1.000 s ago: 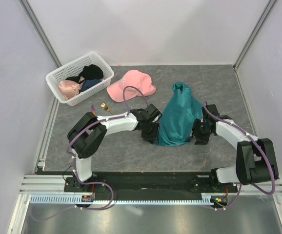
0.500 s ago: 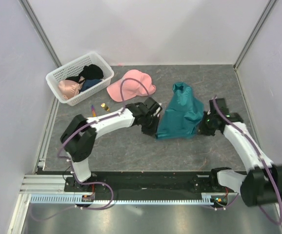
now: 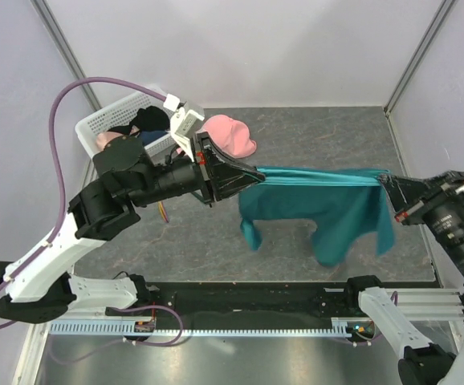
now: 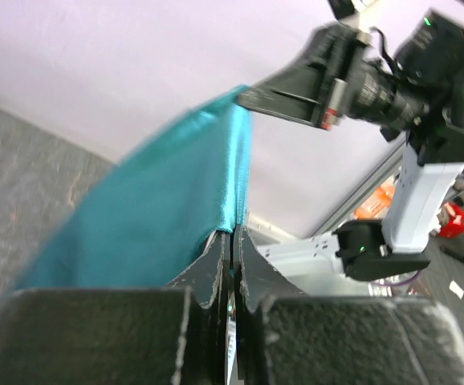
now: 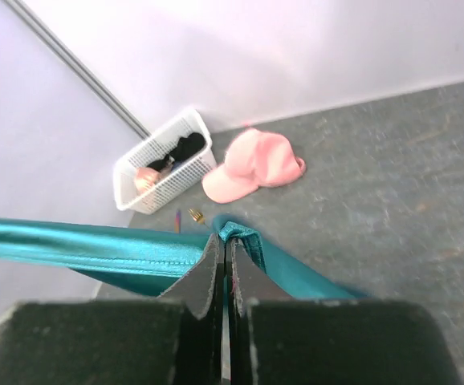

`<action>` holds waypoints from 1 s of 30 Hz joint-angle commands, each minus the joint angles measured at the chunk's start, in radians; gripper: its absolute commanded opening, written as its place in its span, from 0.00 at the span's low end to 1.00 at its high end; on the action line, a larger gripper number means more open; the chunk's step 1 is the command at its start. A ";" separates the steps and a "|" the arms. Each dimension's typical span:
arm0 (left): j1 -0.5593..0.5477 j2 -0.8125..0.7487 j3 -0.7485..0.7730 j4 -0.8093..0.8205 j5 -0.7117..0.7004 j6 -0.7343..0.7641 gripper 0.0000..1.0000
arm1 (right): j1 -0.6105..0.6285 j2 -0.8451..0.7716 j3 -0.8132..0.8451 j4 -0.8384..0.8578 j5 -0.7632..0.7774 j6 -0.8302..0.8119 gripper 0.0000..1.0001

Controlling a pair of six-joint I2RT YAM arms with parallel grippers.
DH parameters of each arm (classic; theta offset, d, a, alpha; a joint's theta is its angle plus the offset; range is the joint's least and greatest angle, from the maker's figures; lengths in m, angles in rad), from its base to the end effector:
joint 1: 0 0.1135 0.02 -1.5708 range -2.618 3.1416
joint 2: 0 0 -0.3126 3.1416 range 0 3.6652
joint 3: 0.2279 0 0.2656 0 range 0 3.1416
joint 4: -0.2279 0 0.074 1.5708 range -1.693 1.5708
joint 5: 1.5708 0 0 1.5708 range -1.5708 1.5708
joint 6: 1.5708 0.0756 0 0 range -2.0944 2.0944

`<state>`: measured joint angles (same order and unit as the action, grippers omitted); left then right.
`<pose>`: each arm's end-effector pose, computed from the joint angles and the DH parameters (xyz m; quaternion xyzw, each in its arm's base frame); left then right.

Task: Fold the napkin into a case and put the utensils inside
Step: Flatten out the crumpled napkin at the center of the board.

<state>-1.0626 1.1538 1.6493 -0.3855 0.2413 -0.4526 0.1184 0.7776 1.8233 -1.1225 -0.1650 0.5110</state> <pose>0.1005 -0.2176 0.5913 0.2844 0.6048 -0.5665 0.4821 0.0215 0.0151 0.5754 0.0877 0.7281 0.2671 0.6252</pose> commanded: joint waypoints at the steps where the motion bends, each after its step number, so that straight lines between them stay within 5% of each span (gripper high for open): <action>1: 0.007 0.034 -0.063 -0.016 -0.039 -0.043 0.02 | -0.010 0.034 -0.073 -0.123 0.059 0.034 0.00; 5: 0.024 0.075 -0.060 -0.105 -0.229 -0.052 0.02 | -0.010 0.038 -0.212 -0.004 0.090 0.080 0.00; 11: 0.190 0.260 0.097 -0.106 -0.171 -0.061 0.02 | -0.010 0.334 -0.082 -0.016 0.222 -0.012 0.00; 16: 0.312 0.529 0.422 -0.061 -0.048 -0.080 0.02 | -0.023 0.607 0.305 -0.019 0.329 -0.161 0.00; 18: 0.334 0.678 0.694 -0.059 0.007 -0.074 0.02 | -0.036 0.759 0.612 -0.081 0.338 -0.173 0.00; 21: 0.354 0.777 0.952 -0.024 0.035 -0.090 0.02 | -0.045 0.833 0.809 -0.094 0.279 -0.190 0.00; 24: 0.383 0.739 0.871 0.008 0.078 -0.136 0.02 | -0.046 0.728 0.623 -0.043 0.191 -0.195 0.00; 30: 0.383 0.451 0.249 0.060 0.081 -0.064 0.02 | -0.046 0.467 0.058 0.010 -0.049 -0.120 0.00</action>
<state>-0.6788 1.7649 2.1925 -0.3729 0.2764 -0.5369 0.0719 1.3506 2.1540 -1.1210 -0.0284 0.3523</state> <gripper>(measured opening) 0.034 0.009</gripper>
